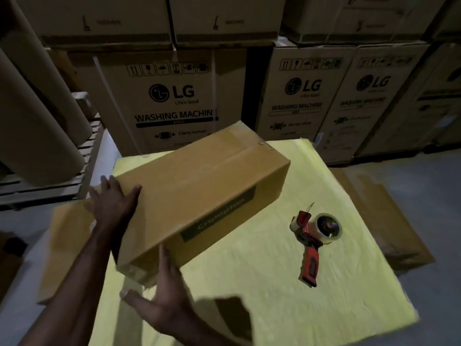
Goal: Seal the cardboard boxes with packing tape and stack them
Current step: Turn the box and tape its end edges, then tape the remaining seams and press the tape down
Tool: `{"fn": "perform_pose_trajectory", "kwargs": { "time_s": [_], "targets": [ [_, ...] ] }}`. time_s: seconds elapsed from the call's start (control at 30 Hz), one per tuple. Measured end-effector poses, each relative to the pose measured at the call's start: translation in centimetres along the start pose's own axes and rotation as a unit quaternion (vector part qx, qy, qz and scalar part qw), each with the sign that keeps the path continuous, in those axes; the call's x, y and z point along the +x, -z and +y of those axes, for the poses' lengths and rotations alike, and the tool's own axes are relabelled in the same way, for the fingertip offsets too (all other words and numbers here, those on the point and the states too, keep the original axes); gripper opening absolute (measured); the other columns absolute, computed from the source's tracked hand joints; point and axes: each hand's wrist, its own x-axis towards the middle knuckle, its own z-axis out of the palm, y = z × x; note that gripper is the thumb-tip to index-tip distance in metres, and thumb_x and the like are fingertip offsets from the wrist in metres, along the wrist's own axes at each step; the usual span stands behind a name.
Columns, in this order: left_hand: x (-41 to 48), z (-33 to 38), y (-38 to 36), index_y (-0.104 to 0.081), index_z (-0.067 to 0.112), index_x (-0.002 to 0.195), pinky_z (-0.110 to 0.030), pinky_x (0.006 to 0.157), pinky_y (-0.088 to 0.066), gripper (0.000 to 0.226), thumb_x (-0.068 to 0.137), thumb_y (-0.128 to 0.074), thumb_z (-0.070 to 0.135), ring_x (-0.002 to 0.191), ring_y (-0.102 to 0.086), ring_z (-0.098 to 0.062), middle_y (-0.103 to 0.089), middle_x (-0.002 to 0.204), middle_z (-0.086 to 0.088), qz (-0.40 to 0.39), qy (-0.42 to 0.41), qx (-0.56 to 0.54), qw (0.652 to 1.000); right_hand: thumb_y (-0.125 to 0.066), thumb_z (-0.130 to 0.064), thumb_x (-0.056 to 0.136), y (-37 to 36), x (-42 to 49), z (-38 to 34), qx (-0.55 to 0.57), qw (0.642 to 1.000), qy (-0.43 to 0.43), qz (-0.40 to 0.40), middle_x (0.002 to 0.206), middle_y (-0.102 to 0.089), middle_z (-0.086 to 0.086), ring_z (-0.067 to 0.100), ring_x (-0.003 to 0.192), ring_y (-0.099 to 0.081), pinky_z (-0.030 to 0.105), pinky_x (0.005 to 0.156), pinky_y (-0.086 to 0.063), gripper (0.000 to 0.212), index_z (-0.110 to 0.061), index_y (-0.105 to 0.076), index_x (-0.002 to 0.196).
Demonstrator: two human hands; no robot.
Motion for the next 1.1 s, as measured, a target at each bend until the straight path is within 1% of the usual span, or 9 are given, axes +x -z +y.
{"fn": "perform_pose_trajectory", "kwargs": {
  "time_s": [0.1,0.17,0.33,0.5,0.63,0.7,0.77,0.93,1.1],
  "targets": [
    [-2.5,1.8,0.0,-0.029,0.021,0.158,-0.077,0.116,-0.007,0.082,0.099,-0.022,0.077,0.155,-0.012,-0.042,-0.019,0.170,-0.009,-0.045,-0.069,0.022,0.996,-0.070,-0.055,0.086,2.8,2.1,0.9,-0.001,0.996,0.052,0.073,0.138,-0.061,-0.012,0.012,0.124,-0.059,0.039,0.107,-0.048,0.057,-0.064,-0.044,0.135],
    [-4.7,2.9,-0.1,-0.022,0.035,0.162,-0.077,0.115,-0.002,0.075,0.100,-0.016,0.077,0.157,-0.012,-0.037,-0.015,0.172,-0.004,-0.068,-0.130,0.018,0.989,-0.067,-0.049,0.089,7.2,3.5,1.8,0.001,0.978,0.081,0.193,0.118,-0.068,-0.017,0.003,0.107,-0.064,0.043,0.095,-0.055,0.034,-0.053,-0.060,0.122],
    [-8.9,3.8,0.4,-0.019,0.034,0.165,-0.065,0.122,-0.014,0.090,0.091,-0.005,0.085,0.158,-0.017,-0.027,-0.015,0.173,0.003,-0.111,-0.185,0.064,0.974,-0.069,-0.031,0.095,22.2,7.7,1.1,-0.114,0.899,0.093,0.414,0.136,-0.058,-0.004,0.012,0.113,-0.057,0.012,0.084,-0.043,0.043,-0.025,-0.057,0.135],
    [-10.6,1.2,2.2,-0.029,0.033,0.158,-0.066,0.117,-0.020,0.088,0.090,-0.019,0.088,0.153,-0.023,-0.031,-0.024,0.168,0.000,-0.043,-0.044,0.086,0.994,-0.060,-0.065,0.092,32.6,12.6,3.2,-0.294,0.895,-0.024,0.334,0.162,-0.033,0.011,0.034,0.147,-0.031,0.053,0.113,-0.035,0.083,-0.019,-0.032,0.156],
    [-13.0,-2.9,1.5,-0.028,0.031,0.157,-0.064,0.114,-0.034,0.102,0.080,-0.036,0.096,0.149,-0.033,-0.036,-0.031,0.165,-0.010,-0.021,0.091,-0.112,0.989,-0.055,-0.076,0.088,34.4,13.8,5.5,-0.168,0.943,-0.079,0.277,0.143,-0.055,0.014,0.038,0.128,-0.053,0.046,0.097,-0.049,0.080,-0.023,-0.043,0.146],
    [-15.6,-2.4,0.6,-0.038,0.030,0.153,-0.057,0.105,-0.046,0.091,0.082,-0.058,0.083,0.133,-0.052,-0.037,-0.053,0.151,-0.009,0.013,0.146,-0.304,0.942,-0.060,-0.070,0.090,34.2,14.0,5.9,-0.108,0.949,-0.076,0.287,0.137,-0.058,0.014,0.038,0.122,-0.055,0.043,0.092,-0.049,0.073,-0.022,-0.044,0.143],
    [-17.7,-0.7,0.1,-0.047,0.029,0.148,-0.053,0.099,-0.049,0.074,0.087,-0.068,0.065,0.122,-0.059,-0.038,-0.062,0.139,-0.009,0.049,0.195,-0.372,0.906,-0.062,-0.069,0.090,33.7,14.0,5.9,-0.087,0.943,-0.078,0.312,0.134,-0.060,0.014,0.039,0.120,-0.057,0.043,0.089,-0.049,0.071,-0.020,-0.047,0.139],
    [-15.6,-0.1,1.6,-0.062,0.008,0.132,-0.053,0.094,-0.047,0.053,0.097,-0.068,0.047,0.112,-0.062,-0.046,-0.068,0.122,-0.023,0.154,0.211,-0.297,0.919,-0.060,-0.067,0.092,30.4,10.1,5.4,-0.114,0.916,-0.096,0.372,0.126,-0.064,0.014,0.038,0.111,-0.061,0.038,0.078,-0.044,0.064,-0.019,-0.050,0.134],
    [-9.1,-3.3,3.3,-0.068,0.003,0.122,-0.053,0.089,-0.049,0.064,0.096,-0.060,0.060,0.102,-0.064,-0.049,-0.070,0.112,-0.029,0.153,0.158,-0.190,0.957,-0.056,-0.071,0.091,23.8,2.3,6.7,-0.144,0.909,-0.085,0.381,0.126,-0.068,0.008,0.033,0.108,-0.064,0.036,0.074,-0.044,0.063,-0.022,-0.047,0.130]
  ]
}}
